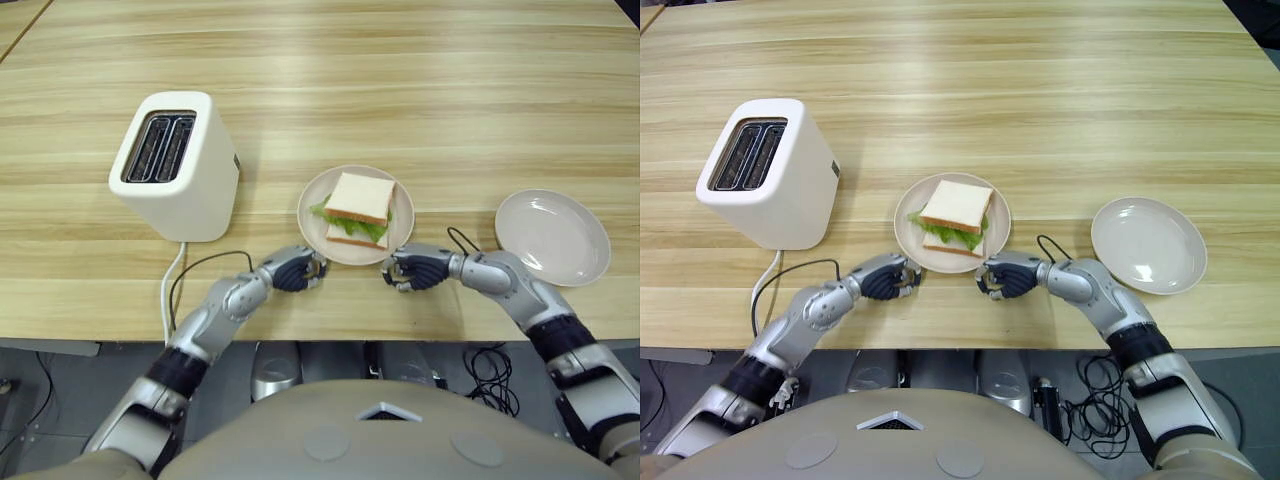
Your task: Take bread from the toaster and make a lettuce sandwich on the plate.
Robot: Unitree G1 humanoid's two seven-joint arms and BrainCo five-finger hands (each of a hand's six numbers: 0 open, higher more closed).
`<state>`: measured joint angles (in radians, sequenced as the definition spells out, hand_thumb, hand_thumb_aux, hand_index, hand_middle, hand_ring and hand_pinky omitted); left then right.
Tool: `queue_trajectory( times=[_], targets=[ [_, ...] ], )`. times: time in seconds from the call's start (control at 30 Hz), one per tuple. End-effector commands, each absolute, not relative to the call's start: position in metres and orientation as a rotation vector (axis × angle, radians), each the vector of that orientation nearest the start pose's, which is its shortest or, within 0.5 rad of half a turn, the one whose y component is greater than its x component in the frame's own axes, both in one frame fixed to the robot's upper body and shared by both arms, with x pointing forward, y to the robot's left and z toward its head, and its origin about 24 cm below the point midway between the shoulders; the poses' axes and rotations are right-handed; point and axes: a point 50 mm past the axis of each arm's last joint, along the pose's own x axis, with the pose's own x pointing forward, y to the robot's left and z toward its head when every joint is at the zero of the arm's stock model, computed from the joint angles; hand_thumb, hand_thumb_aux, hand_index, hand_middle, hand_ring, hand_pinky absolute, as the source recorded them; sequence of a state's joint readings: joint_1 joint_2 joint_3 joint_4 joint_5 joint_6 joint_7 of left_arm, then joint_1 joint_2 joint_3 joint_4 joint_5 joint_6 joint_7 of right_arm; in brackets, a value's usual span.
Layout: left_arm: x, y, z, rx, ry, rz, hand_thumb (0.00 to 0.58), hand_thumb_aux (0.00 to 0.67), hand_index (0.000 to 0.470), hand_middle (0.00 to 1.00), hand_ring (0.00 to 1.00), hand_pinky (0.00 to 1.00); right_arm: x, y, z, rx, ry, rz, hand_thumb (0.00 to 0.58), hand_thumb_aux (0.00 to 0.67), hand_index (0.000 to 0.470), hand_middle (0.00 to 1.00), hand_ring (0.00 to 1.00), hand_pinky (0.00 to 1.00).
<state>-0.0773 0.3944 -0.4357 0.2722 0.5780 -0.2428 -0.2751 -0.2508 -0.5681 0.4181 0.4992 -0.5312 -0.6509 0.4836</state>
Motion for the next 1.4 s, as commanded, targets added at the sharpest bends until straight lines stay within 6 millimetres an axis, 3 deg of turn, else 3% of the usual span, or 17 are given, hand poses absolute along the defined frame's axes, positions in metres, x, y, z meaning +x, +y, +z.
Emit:
queue_trajectory(
  times=[0.03,0.23,0.43,0.53,0.63,0.67,0.7,0.73,0.77,0.97,1.23,1.4],
  targets=[
    [0.236,0.128,-0.042,1.0,0.177,-0.839,0.58,0.67,0.46,1.0,1.0,1.0,0.267,-0.155,-0.004,-1.133,-0.026,1.117,0.58,0.67,0.46,1.0,1.0,1.0],
    [0.259,0.118,-0.048,0.949,0.209,-0.825,0.58,0.67,0.46,1.0,1.0,1.0,0.291,-0.139,-0.01,-1.093,0.041,1.125,0.58,0.67,0.46,1.0,1.0,1.0],
    [0.277,0.114,-0.048,0.934,0.211,-0.77,0.58,0.67,0.46,1.0,1.0,1.0,0.318,-0.138,-0.009,-1.123,0.121,0.984,0.58,0.67,0.46,1.0,1.0,1.0],
    [0.28,0.113,-0.044,0.923,0.168,-0.749,0.58,0.67,0.46,1.0,1.0,1.0,0.32,-0.14,-0.004,-1.125,0.069,0.946,0.58,0.67,0.46,1.0,1.0,1.0],
    [0.284,0.119,-0.034,0.929,0.084,-0.666,0.58,0.67,0.46,1.0,1.0,1.0,0.315,-0.133,0.011,-0.989,-0.098,0.933,0.58,0.67,0.46,1.0,1.0,1.0],
    [0.285,0.121,-0.03,0.916,0.055,-0.628,0.548,0.512,0.352,0.85,0.85,0.85,0.312,-0.132,0.015,-0.952,-0.154,0.924,0.519,0.452,0.31,0.79,0.79,0.79],
    [0.285,0.124,-0.025,0.896,0.027,-0.587,0.41,0.307,0.211,0.18,0.18,0.18,0.308,-0.131,0.02,-0.919,-0.206,0.909,0.0,0.0,0.0,0.0,0.0,0.0],
    [0.286,0.126,-0.02,0.875,-0.003,-0.548,0.41,0.307,0.211,0.18,0.18,0.18,0.306,-0.131,0.025,-0.891,-0.253,0.885,0.0,0.0,0.0,0.0,0.0,0.0],
    [0.286,0.128,-0.014,0.852,-0.04,-0.504,0.0,0.0,0.0,0.0,0.0,0.0,0.303,-0.132,0.032,-0.853,-0.299,0.856,0.0,0.0,0.0,0.0,0.0,0.0],
    [0.28,0.132,0.044,0.596,-0.311,-0.217,0.0,0.0,0.0,0.0,0.0,0.0,0.291,-0.132,0.078,-0.541,-0.558,0.557,0.0,0.0,0.0,0.0,0.0,0.0],
    [0.266,0.13,0.054,0.314,-0.332,-0.114,0.0,0.0,0.0,0.0,0.0,0.0,0.293,-0.137,0.067,-0.174,-0.507,0.265,0.0,0.0,0.0,0.0,0.0,0.0],
    [0.262,0.142,0.068,0.128,-0.386,-0.03,0.0,0.0,0.0,0.0,0.0,0.0,0.289,-0.139,0.073,-0.111,-0.577,0.195,0.0,0.0,0.0,0.0,0.0,0.0]
  ],
)
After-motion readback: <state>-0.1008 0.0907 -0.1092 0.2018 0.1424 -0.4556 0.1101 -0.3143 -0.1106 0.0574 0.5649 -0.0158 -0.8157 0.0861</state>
